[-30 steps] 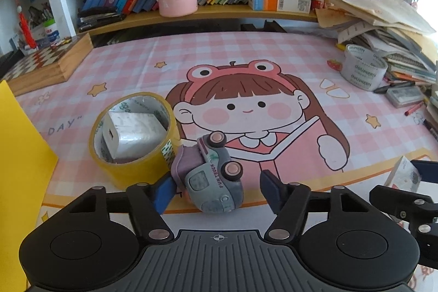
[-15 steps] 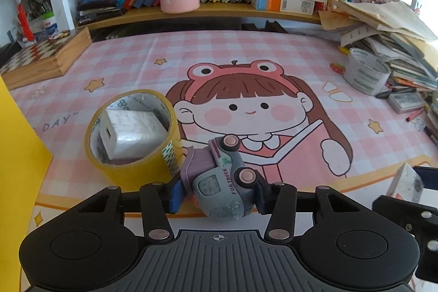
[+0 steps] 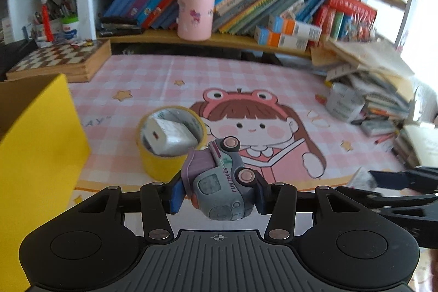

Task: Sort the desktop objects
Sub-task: 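Carry the grey toy with the left gripper while the right gripper carries the staple box to the yellow box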

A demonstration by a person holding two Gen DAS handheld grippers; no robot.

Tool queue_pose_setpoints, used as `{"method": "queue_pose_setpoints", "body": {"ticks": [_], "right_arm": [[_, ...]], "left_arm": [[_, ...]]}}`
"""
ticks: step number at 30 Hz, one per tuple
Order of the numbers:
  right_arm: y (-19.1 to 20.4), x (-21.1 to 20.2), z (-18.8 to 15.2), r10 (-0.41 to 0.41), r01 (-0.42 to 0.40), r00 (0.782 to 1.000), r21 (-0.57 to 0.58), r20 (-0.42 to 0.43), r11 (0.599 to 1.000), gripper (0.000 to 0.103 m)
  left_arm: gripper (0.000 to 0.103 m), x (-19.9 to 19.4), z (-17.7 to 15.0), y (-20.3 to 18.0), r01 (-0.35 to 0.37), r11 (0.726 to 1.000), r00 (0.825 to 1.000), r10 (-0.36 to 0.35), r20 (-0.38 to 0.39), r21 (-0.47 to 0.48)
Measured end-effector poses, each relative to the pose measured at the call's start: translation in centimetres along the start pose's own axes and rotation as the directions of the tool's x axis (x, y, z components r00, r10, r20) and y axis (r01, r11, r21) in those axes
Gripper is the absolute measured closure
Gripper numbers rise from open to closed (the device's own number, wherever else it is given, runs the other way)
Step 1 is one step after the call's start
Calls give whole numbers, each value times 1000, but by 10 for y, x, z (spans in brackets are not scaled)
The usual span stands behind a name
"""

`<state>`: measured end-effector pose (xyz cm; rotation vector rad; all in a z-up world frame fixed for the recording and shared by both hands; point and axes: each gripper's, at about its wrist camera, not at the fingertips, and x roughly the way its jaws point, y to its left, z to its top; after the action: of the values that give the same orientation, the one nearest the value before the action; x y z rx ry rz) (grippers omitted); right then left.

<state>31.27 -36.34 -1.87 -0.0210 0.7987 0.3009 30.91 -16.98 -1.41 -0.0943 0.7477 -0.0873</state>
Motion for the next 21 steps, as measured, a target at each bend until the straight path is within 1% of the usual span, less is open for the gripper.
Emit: {"method": "queue_pose_setpoints", "body": {"ticks": [4,11,17,21], "right_arm": [[8,-8,3,21,-21,1000,3,19,1000,47],[28,-26,3,44,-45,998,21,50,999,47],[49,-39,-4,39,-40,998,21,57,999,47],[62,-46,-9,29,-31,998,29,54,999,47]], "left_arm": [[56,-25,0,7,28,1000,999,-28,28,-1],[56,-56,-4,22,66,998,997,-66,50,-12],[56,-74,-14,33,94,996,994,-94,56,-4],[56,-82,-21,41,124,992,991,-124,43,-10]]}}
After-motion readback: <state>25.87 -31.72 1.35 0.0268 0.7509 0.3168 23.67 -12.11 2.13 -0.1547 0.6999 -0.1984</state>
